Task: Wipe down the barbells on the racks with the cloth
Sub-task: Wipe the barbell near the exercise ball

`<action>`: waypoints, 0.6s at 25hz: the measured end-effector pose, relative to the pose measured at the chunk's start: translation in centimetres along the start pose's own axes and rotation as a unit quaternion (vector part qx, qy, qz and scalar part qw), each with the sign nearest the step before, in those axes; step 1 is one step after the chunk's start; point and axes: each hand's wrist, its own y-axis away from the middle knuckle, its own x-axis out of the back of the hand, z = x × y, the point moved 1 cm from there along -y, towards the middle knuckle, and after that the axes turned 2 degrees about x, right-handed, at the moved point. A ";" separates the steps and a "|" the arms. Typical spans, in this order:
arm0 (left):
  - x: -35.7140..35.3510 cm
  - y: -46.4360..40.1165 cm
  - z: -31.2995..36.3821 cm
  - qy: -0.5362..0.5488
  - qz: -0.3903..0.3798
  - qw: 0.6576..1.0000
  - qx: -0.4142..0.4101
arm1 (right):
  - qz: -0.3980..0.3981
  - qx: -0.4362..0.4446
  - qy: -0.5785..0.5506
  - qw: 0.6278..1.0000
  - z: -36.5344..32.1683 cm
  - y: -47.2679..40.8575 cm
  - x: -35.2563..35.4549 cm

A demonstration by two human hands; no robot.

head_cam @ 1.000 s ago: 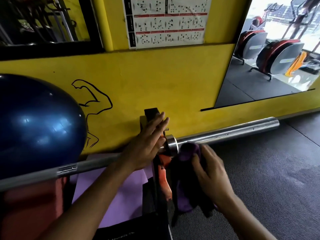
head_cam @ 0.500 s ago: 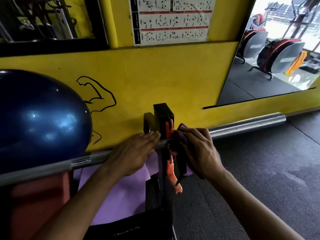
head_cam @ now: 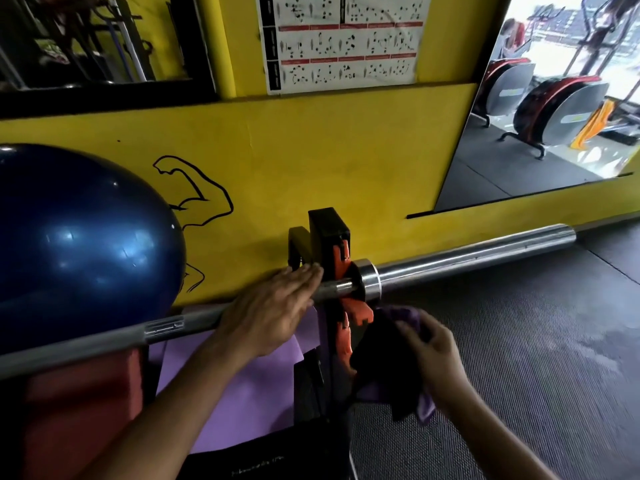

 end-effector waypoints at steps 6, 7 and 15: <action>0.4 0.0 0.3 -0.010 -0.003 1.000 0.011 | 0.059 -0.237 -0.432 0.868 0.5 -7.0 -3.3; 0.8 -0.1 0.6 -0.017 0.009 1.000 0.016 | 0.039 -0.221 -0.410 0.884 -0.5 -7.9 -3.9; 0.4 -0.3 0.6 0.015 -0.058 0.997 0.053 | -0.072 -0.158 -0.262 0.950 1.9 -10.6 -2.5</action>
